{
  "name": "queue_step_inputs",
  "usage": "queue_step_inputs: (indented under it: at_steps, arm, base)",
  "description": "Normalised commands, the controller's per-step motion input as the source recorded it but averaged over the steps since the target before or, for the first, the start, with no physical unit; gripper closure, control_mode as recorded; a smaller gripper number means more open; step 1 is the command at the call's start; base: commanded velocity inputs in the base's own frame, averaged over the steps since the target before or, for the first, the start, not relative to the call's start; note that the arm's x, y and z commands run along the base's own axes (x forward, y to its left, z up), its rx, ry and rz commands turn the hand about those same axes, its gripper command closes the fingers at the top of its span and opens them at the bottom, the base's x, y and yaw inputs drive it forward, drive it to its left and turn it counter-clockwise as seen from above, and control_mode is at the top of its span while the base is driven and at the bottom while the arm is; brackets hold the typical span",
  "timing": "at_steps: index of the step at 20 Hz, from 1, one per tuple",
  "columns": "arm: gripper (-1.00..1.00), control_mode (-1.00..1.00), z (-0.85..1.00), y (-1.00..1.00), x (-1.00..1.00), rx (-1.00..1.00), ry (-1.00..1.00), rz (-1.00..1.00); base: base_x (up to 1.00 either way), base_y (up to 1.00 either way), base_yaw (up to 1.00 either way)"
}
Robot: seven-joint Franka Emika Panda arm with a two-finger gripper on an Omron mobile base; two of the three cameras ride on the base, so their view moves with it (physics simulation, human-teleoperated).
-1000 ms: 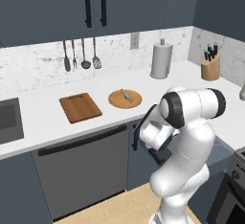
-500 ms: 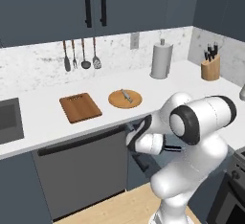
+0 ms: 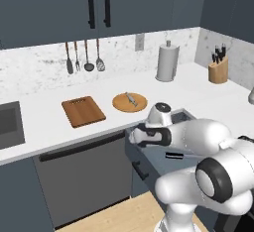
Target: Pick up the knife from the drawer and place it on the cutting board. Then place the meat from the plate to the cutting board.
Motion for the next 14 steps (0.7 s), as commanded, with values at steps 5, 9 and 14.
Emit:
queue_step_inputs:
  at_steps: [5,9,14]
  arm:
    - [-1.0,-1.0,0.84,-0.36,0.0,0.0,0.12,0.08]
    - [-1.0,-1.0,0.28,-0.36,0.02,-0.07,0.06,0.26]
    - [-1.0,-1.0,-0.17,-0.43,0.02,-0.14,-0.01,0.42]
  base:
    - [0.0,0.0,0.0]
    - [0.0,0.0,0.0]
    - [0.0,0.0,0.0]
